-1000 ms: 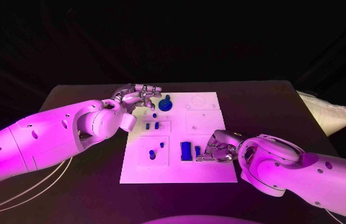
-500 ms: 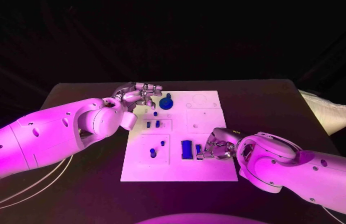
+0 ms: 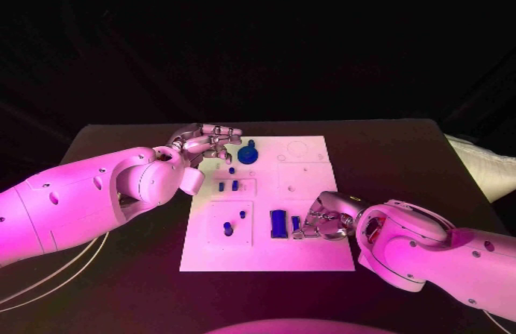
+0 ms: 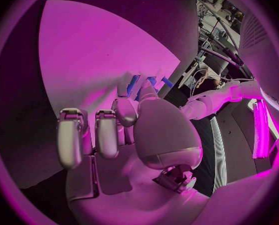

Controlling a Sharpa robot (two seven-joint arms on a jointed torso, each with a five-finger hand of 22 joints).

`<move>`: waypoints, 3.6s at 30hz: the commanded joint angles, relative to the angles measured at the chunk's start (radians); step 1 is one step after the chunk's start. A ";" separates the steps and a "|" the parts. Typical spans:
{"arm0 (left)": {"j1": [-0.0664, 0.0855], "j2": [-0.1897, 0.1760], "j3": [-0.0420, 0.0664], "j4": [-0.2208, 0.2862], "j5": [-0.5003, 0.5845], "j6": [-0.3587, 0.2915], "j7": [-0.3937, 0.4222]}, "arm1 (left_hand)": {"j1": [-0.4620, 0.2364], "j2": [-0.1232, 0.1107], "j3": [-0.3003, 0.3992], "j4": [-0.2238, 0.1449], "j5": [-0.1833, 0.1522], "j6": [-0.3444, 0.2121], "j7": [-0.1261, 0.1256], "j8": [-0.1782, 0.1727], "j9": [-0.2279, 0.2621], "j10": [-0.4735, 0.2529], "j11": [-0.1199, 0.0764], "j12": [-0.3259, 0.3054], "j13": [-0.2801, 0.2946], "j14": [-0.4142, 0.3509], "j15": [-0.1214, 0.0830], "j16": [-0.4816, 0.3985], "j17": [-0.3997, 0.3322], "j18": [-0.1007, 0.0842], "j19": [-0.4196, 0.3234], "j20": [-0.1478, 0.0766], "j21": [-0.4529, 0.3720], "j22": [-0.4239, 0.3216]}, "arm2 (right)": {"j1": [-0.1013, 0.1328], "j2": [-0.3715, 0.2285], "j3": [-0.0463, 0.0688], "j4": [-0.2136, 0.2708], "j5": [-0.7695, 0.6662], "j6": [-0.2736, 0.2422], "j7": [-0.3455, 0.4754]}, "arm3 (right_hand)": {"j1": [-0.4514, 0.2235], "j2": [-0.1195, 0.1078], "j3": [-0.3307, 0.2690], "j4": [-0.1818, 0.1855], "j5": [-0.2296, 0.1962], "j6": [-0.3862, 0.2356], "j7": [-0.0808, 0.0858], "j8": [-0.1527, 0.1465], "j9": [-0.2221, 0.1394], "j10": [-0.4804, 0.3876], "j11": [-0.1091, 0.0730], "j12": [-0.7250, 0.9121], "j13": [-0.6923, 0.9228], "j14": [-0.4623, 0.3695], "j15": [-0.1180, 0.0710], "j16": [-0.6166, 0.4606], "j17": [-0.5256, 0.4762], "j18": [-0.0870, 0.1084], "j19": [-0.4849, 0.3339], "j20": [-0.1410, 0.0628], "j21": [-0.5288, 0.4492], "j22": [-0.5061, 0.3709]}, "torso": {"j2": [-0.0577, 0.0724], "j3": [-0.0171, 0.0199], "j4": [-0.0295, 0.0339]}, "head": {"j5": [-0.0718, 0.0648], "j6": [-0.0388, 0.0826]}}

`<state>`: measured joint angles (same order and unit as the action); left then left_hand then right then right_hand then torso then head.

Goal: Assemble the parts on the task board

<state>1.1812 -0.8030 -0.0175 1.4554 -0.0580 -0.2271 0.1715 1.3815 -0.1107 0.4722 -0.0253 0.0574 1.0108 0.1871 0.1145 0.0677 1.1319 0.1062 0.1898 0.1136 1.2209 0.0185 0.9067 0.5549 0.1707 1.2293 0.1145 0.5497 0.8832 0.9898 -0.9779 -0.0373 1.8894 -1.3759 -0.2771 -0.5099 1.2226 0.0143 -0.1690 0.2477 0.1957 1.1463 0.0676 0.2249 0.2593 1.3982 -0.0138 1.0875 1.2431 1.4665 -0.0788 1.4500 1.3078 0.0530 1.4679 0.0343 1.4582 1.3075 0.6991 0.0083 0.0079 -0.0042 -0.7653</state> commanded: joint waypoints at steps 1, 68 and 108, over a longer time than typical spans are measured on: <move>-0.002 0.001 0.000 0.000 -0.004 0.008 0.013 | 0.008 -0.001 -0.001 -0.005 0.003 -0.005 -0.001 0.003 0.000 -0.007 0.001 0.006 -0.001 -0.007 -0.001 0.003 -0.001 0.012 0.003 0.000 -0.006 -0.001 | 0.014 -0.014 0.005 0.004 0.119 -0.075 0.128 | 0.001 -0.004 -0.016 -0.001 0.015 -0.023 0.001 -0.006 0.000 -0.038 0.007 -0.068 -0.043 0.063 0.004 -0.035 0.074 -0.001 -0.007 -0.001 -0.032 0.053 | -0.003 -0.0016 0.0015 | 0.000 0.004; -0.131 0.023 0.018 0.115 0.058 -0.543 0.348 | -1.130 0.111 -0.472 0.025 -0.057 -0.824 -0.187 -0.114 -0.068 -0.927 -0.106 -0.190 -0.114 -1.032 -0.019 -0.907 -0.555 -0.171 -1.064 -0.115 -0.550 -0.796 | 0.060 0.198 0.037 -0.319 1.376 -0.493 1.030 | -0.944 -0.014 0.169 -0.248 -0.196 -0.963 -0.068 -0.225 -0.259 -1.192 0.014 -1.088 -1.243 -1.251 0.079 -1.450 -1.308 -0.053 -1.271 -0.034 -1.458 -1.308 | -0.155 -0.0083 -0.0079 | 0.004 0.165; -0.131 0.023 0.018 0.115 0.058 -0.543 0.348 | -1.381 0.111 -0.472 0.025 -0.057 -1.011 -0.187 -0.114 -0.068 -1.132 -0.106 -0.190 -0.114 -1.221 -0.019 -0.907 -0.555 -0.171 -1.229 -0.115 -0.550 -0.883 | 0.060 0.198 0.037 -0.319 1.376 -0.493 1.030 | -1.223 -0.014 0.169 -0.248 -0.196 -1.146 -0.068 -0.225 -0.259 -1.398 0.014 -1.088 -1.243 -1.467 0.079 -1.450 -1.308 -0.053 -1.468 -0.034 -1.458 -1.308 | -0.155 -0.0083 -0.0079 | 0.004 0.165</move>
<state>1.0496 -0.7808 -0.0011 1.5676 0.0106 -0.7681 0.5016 0.0077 0.0000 0.0031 -0.0004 0.0034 0.0052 -0.0003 0.0033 0.0014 0.0054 -0.0001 0.0068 0.0017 0.0056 0.0003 0.0035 0.0013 0.0071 0.0037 0.0003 0.0063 0.0010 1.0505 -0.7798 -0.0005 1.5684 0.0066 -0.7727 0.5055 0.0056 -0.0002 -0.0024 0.0014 0.0053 0.0036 -0.0003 0.0035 0.0012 0.0049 -0.0005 0.0061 0.0017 0.0052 -0.0002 0.0047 0.0014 0.0140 0.0047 0.0002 0.0037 0.0015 0.5442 0.0000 0.0000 0.0000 -0.5998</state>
